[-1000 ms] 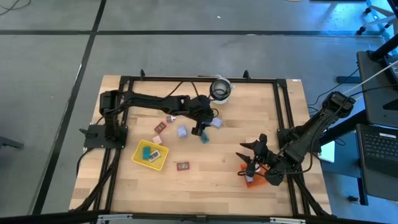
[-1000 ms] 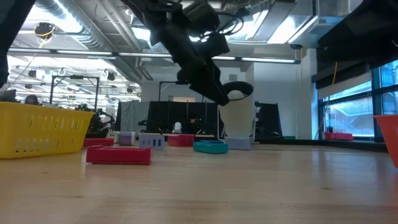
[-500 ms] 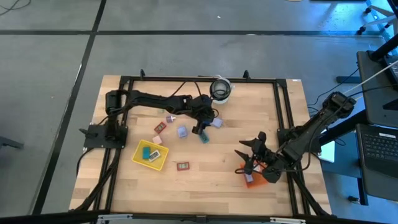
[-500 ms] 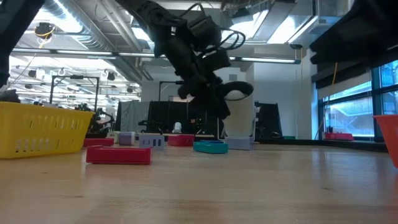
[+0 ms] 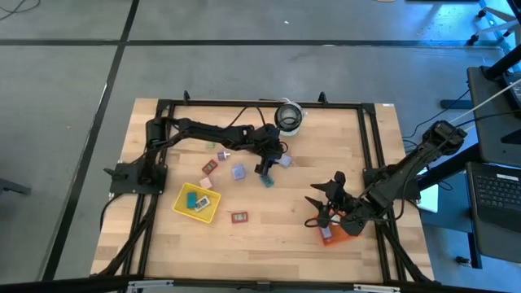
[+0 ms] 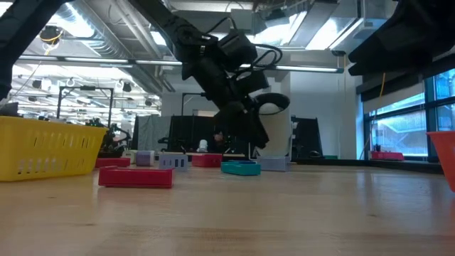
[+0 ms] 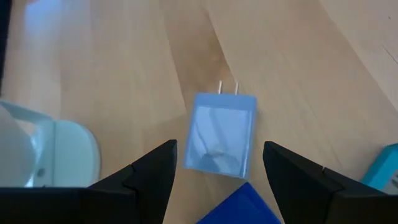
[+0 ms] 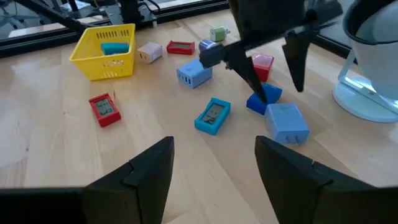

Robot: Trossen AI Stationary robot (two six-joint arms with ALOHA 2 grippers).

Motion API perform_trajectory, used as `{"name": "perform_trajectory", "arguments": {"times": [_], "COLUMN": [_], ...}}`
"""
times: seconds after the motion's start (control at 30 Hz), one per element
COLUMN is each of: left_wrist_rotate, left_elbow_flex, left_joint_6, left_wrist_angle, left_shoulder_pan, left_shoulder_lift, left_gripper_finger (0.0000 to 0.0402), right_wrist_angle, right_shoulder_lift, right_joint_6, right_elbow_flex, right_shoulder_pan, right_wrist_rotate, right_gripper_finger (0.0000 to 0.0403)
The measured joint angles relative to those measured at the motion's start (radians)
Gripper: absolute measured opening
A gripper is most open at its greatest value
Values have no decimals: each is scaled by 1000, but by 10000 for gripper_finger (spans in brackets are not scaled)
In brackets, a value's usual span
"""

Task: Pick & Place Office items
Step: Put the light blue digital timer into the yellow bin

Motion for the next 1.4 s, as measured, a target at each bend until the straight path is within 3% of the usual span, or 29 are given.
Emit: {"name": "perform_trajectory", "arguments": {"times": [0.33,0.5,0.67,0.87,1.1,1.4], "left_wrist_rotate": [-52,-132,8,-15,-93,-104], "left_elbow_flex": [-1,63,70,68,11,11], "left_joint_6": [16,20,-57,106,230,277], "left_wrist_angle": [19,-170,-328,-494,-454,-361], "left_shoulder_pan": [0,-21,-33,-153,-247,-230], "left_shoulder_lift": [-6,-96,-211,-225,-150,-75], "left_gripper_finger": [236,235,232,225,224,224], "right_wrist_angle": [14,21,27,36,47,62], "right_shoulder_lift": [0,0,0,0,0,0], "right_joint_6": [-18,-14,-19,-39,-43,-60], "right_elbow_flex": [0,0,0,0,0,0], "right_shoulder_pan": [-1,-9,-9,-10,-10,-10], "right_wrist_rotate": [-3,-3,-13,-26,-26,-27], "right_gripper_finger": [226,226,226,226,226,226]}}
